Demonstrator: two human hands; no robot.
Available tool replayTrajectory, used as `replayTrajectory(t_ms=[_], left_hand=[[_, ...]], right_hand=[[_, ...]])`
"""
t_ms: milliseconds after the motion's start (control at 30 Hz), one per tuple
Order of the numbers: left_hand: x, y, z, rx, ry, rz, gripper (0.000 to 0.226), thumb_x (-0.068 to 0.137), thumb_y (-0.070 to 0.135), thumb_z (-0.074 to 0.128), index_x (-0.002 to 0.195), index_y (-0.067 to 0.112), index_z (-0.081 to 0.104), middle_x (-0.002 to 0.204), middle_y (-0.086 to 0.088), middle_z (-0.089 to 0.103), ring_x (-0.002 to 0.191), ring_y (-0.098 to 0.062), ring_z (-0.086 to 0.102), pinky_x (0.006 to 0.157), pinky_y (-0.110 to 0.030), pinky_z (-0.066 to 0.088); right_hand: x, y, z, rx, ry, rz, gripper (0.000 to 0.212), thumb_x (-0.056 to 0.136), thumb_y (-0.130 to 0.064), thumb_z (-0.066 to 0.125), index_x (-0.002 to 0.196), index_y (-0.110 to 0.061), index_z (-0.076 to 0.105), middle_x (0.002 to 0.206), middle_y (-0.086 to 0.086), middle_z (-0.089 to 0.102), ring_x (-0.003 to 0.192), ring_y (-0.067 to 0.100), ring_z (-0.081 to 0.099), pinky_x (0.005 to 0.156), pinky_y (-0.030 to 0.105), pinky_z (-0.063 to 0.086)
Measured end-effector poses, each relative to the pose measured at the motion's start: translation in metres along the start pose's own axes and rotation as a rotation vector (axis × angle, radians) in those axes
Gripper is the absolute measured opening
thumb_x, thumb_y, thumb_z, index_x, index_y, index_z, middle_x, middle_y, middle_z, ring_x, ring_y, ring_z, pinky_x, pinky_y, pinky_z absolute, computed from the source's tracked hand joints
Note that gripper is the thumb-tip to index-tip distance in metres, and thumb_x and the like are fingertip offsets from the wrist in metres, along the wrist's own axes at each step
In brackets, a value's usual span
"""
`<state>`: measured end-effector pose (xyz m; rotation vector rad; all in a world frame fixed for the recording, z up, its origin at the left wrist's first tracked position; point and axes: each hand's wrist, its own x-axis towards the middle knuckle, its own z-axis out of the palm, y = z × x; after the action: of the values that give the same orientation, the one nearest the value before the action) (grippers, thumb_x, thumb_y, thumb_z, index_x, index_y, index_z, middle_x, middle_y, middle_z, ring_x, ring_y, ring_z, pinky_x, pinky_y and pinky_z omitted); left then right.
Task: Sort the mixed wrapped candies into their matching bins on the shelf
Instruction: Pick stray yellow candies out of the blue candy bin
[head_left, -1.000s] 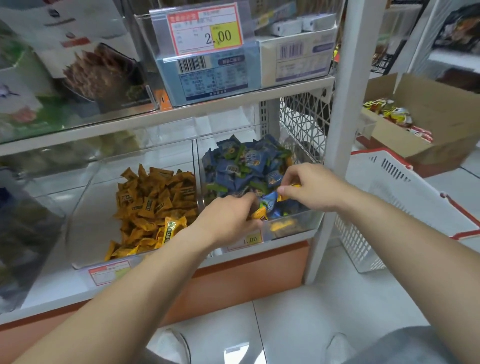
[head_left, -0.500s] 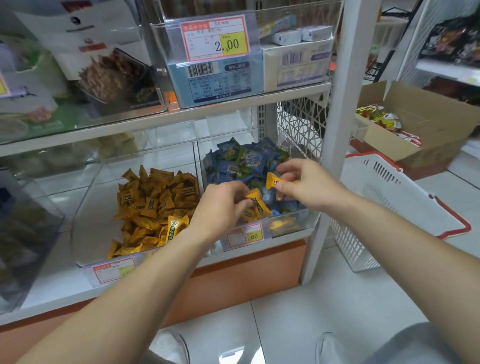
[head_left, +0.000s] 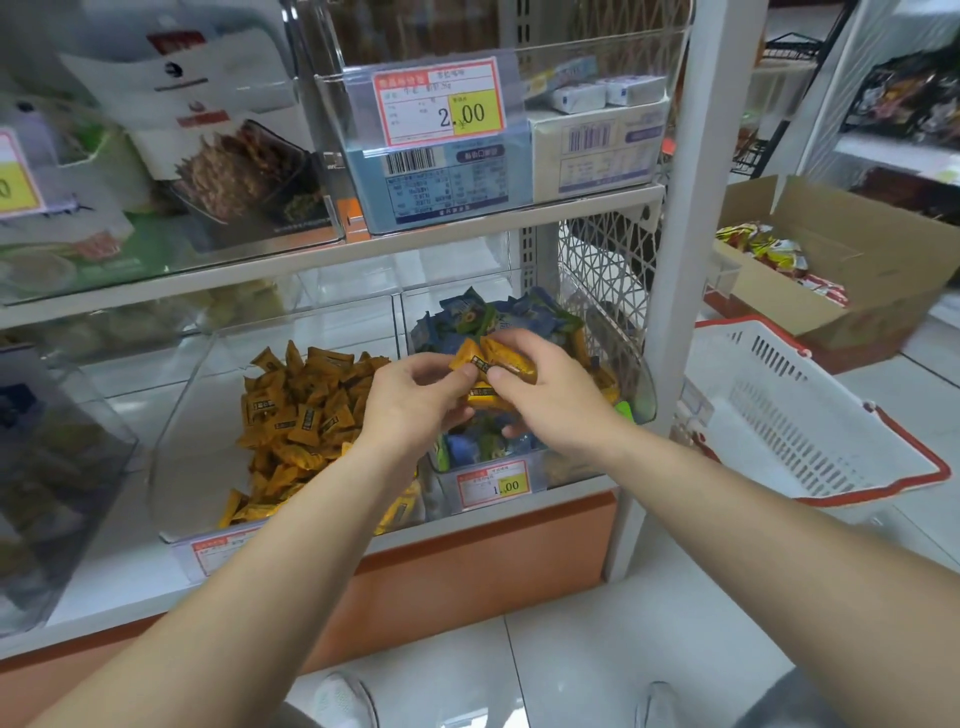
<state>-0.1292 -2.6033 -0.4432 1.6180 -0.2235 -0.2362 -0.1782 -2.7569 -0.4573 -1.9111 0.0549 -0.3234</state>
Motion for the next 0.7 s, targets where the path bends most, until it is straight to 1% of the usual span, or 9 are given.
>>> replayTrajectory(t_ms=[67, 167, 200, 267, 300, 367, 467, 600, 700], left_hand=[[-0.002, 0.003, 0.002, -0.147, 0.004, -0.116, 0.015, 0.093, 0.016, 0.069, 0.104, 0.005, 0.070, 0.093, -0.011, 0.074, 0.077, -0.017, 0.073, 0.060, -0.020, 0.056], [-0.004, 0.010, 0.003, -0.321, 0.026, -0.223, 0.022, 0.098, 0.017, 0.061, 0.113, 0.002, 0.063, 0.099, -0.018, 0.074, 0.084, -0.025, 0.075, 0.056, -0.021, 0.056], [-0.004, 0.012, 0.002, -0.353, 0.019, -0.231, 0.027, 0.098, 0.022, 0.061, 0.116, 0.002, 0.061, 0.102, -0.020, 0.074, 0.086, -0.028, 0.075, 0.056, -0.022, 0.057], [-0.003, 0.013, 0.000, -0.276, -0.011, -0.199, 0.042, 0.093, 0.036, 0.068, 0.121, 0.006, 0.059, 0.110, -0.020, 0.072, 0.089, -0.030, 0.074, 0.064, -0.027, 0.060], [-0.003, 0.013, -0.001, -0.205, -0.016, -0.165, 0.048, 0.088, 0.039, 0.072, 0.124, 0.009, 0.057, 0.115, -0.018, 0.069, 0.092, -0.029, 0.074, 0.071, -0.030, 0.060], [-0.006, 0.012, -0.004, -0.131, 0.005, -0.088, 0.050, 0.083, 0.035, 0.078, 0.124, 0.015, 0.058, 0.118, -0.012, 0.066, 0.096, -0.025, 0.073, 0.074, -0.033, 0.060], [-0.010, 0.015, -0.008, -0.108, -0.037, -0.005, 0.036, 0.083, 0.025, 0.079, 0.114, 0.014, 0.065, 0.097, -0.006, 0.074, 0.088, -0.020, 0.074, 0.069, -0.027, 0.059], [-0.012, 0.019, -0.013, -0.085, 0.003, 0.067, 0.026, 0.084, 0.017, 0.078, 0.108, 0.011, 0.068, 0.095, -0.012, 0.074, 0.086, -0.019, 0.075, 0.068, -0.026, 0.059], [-0.011, 0.022, -0.018, -0.014, 0.017, 0.111, 0.034, 0.080, 0.019, 0.082, 0.110, 0.013, 0.066, 0.098, -0.012, 0.073, 0.091, -0.023, 0.074, 0.076, -0.034, 0.062]], right_hand=[[0.001, -0.001, 0.006, -0.034, -0.015, -0.003, 0.036, 0.101, -0.030, 0.050, 0.136, -0.037, 0.053, 0.121, -0.008, 0.066, 0.096, 0.018, 0.069, 0.073, 0.038, 0.061], [0.003, -0.003, 0.012, 0.011, -0.025, 0.002, 0.039, 0.103, -0.034, 0.041, 0.140, -0.034, 0.053, 0.133, -0.010, 0.062, 0.116, 0.011, 0.060, 0.081, 0.020, 0.048], [0.003, -0.005, 0.013, 0.025, -0.032, 0.009, 0.041, 0.103, -0.031, 0.039, 0.141, -0.034, 0.053, 0.136, -0.011, 0.060, 0.120, 0.009, 0.057, 0.083, 0.017, 0.047], [0.002, -0.008, 0.013, -0.031, -0.052, -0.019, 0.045, 0.102, -0.024, 0.038, 0.144, -0.033, 0.050, 0.140, -0.013, 0.057, 0.125, 0.005, 0.053, 0.095, 0.019, 0.044], [0.001, -0.009, 0.012, -0.079, -0.065, -0.047, 0.045, 0.101, -0.023, 0.040, 0.145, -0.033, 0.048, 0.141, -0.013, 0.056, 0.124, 0.003, 0.053, 0.097, 0.019, 0.043], [-0.001, -0.009, 0.010, -0.140, -0.076, -0.075, 0.044, 0.098, -0.022, 0.050, 0.141, -0.031, 0.046, 0.134, -0.012, 0.060, 0.110, 0.004, 0.060, 0.090, 0.020, 0.048], [0.000, -0.007, 0.010, -0.192, -0.017, -0.105, 0.032, 0.090, -0.017, 0.062, 0.118, -0.030, 0.054, 0.107, -0.014, 0.068, 0.092, 0.002, 0.065, 0.071, 0.017, 0.050], [0.001, -0.011, 0.012, -0.142, -0.007, -0.152, 0.031, 0.084, -0.021, 0.076, 0.112, -0.028, 0.064, 0.102, -0.013, 0.071, 0.095, 0.003, 0.066, 0.080, 0.023, 0.053], [0.000, -0.014, 0.016, -0.108, -0.015, -0.163, 0.033, 0.082, -0.026, 0.079, 0.108, -0.034, 0.059, 0.104, -0.014, 0.071, 0.096, 0.001, 0.066, 0.082, 0.026, 0.054]])
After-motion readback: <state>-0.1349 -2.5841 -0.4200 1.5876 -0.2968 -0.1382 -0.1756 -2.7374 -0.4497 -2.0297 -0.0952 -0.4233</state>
